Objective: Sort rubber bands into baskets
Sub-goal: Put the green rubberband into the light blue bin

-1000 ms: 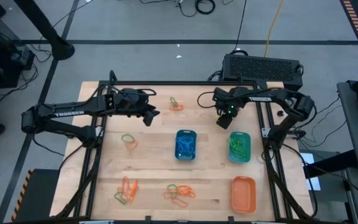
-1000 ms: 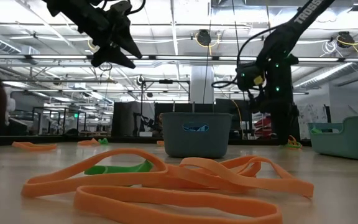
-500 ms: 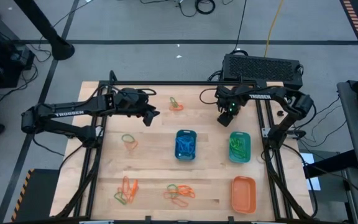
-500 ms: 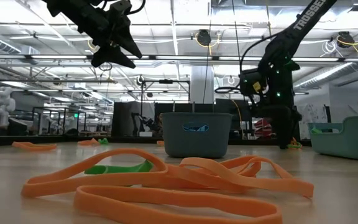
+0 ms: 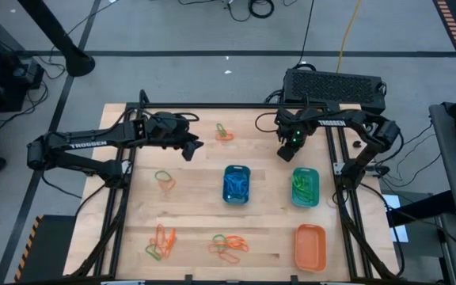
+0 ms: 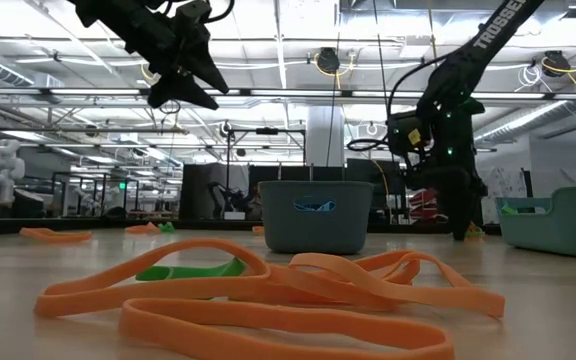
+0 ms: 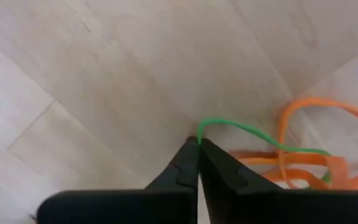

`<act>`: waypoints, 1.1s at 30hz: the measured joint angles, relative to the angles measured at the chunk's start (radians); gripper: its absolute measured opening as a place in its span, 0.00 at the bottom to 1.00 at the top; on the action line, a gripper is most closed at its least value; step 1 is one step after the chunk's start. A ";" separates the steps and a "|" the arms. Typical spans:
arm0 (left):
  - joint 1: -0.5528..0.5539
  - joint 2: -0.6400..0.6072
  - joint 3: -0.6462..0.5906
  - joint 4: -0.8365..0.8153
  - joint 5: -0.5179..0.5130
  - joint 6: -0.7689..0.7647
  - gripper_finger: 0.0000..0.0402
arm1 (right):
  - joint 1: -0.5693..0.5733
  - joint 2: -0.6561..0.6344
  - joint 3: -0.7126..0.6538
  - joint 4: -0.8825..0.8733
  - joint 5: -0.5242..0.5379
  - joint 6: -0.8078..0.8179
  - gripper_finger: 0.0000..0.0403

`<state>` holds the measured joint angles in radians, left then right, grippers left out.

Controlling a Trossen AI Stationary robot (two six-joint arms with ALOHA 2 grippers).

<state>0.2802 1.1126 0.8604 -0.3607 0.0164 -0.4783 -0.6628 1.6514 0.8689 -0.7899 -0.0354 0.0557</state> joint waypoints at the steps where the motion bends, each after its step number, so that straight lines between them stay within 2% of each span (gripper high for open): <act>1: 0.000 0.000 0.000 0.000 0.006 0.011 0.48 | 0.000 -0.003 0.006 -0.011 0.001 0.001 0.01; 12: 0.001 0.000 0.000 0.002 0.044 0.114 0.48 | 0.075 -0.112 0.163 -0.176 0.020 0.124 0.00; 17: 0.002 0.000 0.000 0.001 0.044 0.173 0.48 | 0.134 -0.161 0.239 -0.277 0.090 0.217 0.00; 21: 0.002 0.000 0.000 0.000 0.059 0.222 0.48 | 0.188 -0.184 0.295 -0.369 0.088 0.292 0.00; 26: 0.002 0.000 0.000 -0.001 0.090 0.255 0.48 | 0.297 -0.228 0.317 -0.480 -0.015 0.404 0.00; 33: 0.008 0.000 0.000 -0.055 0.115 0.315 0.48 | 0.514 -0.337 0.265 -0.457 -0.020 0.653 0.00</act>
<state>0.2880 1.1122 0.8604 -0.4153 0.1318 -0.1637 -0.1484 1.3144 1.1340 -1.2471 -0.0555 0.7082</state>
